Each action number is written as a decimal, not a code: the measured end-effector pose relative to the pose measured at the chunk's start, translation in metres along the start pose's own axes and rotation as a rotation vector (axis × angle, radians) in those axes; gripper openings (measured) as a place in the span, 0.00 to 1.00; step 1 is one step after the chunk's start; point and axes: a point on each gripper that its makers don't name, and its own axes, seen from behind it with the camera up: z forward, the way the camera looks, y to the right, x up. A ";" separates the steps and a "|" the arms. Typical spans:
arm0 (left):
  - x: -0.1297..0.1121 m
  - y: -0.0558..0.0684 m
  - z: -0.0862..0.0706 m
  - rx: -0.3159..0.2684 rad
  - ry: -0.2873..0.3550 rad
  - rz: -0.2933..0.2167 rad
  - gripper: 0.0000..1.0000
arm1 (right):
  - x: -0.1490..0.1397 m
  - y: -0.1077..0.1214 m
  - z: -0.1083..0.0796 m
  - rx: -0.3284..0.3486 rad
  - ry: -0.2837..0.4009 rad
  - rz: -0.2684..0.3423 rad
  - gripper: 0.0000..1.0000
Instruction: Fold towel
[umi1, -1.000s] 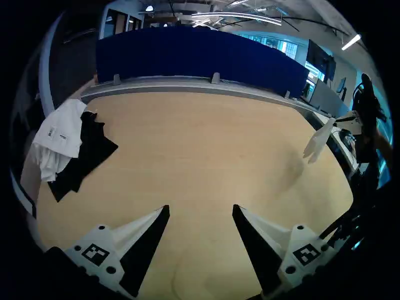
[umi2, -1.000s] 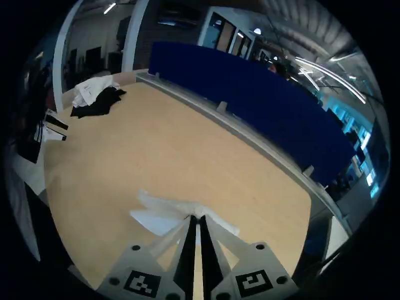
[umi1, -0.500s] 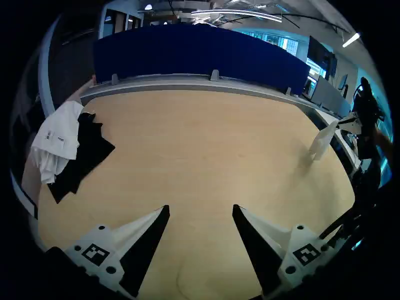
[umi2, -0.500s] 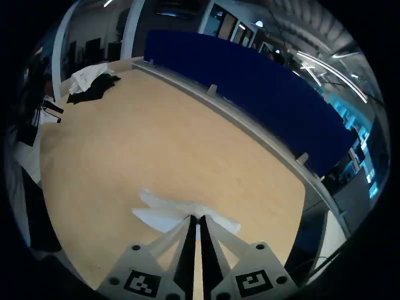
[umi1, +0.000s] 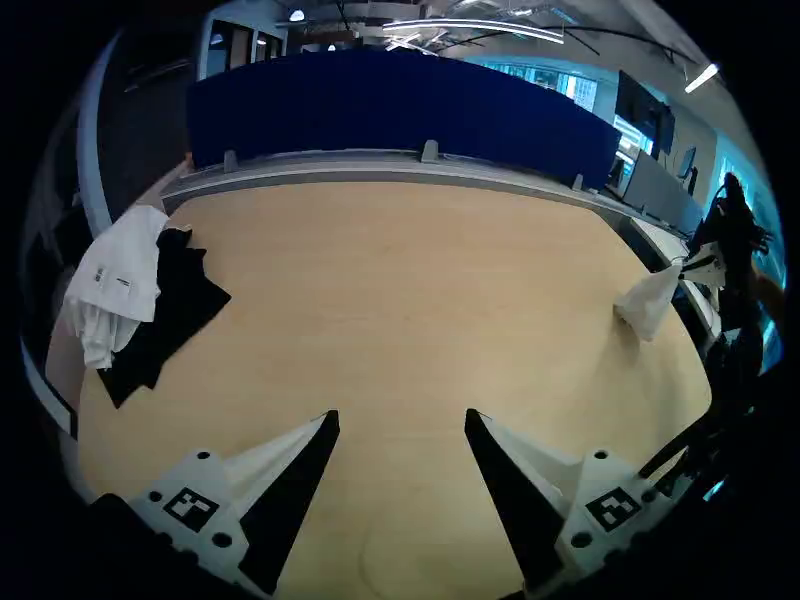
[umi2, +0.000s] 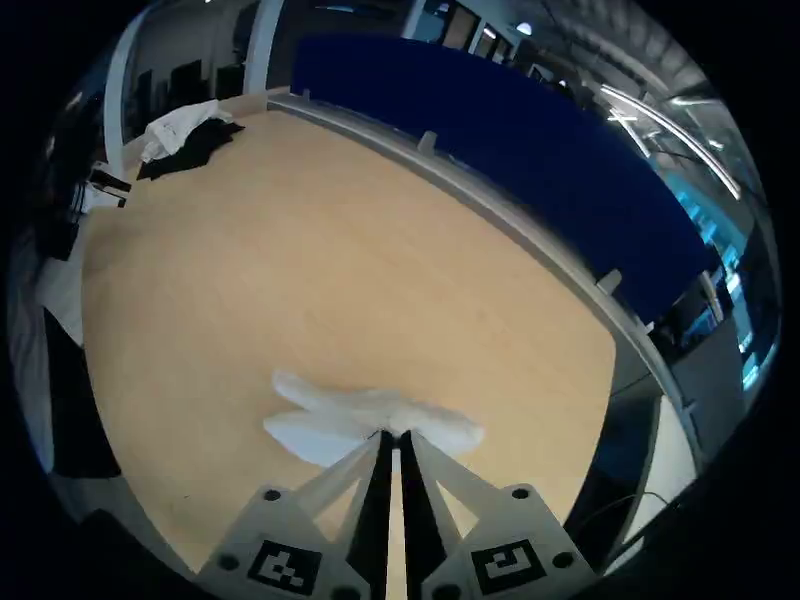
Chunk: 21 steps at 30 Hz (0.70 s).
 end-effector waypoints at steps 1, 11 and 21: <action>-0.001 0.000 0.000 0.001 -0.001 0.001 0.93 | -0.007 0.000 0.000 -0.002 -0.010 0.003 0.05; -0.003 0.006 0.001 -0.001 -0.007 0.009 0.93 | -0.076 -0.001 0.000 -0.020 -0.103 0.082 0.05; -0.008 0.008 0.002 -0.001 -0.012 0.017 0.93 | -0.142 -0.008 0.009 -0.043 -0.224 0.147 0.05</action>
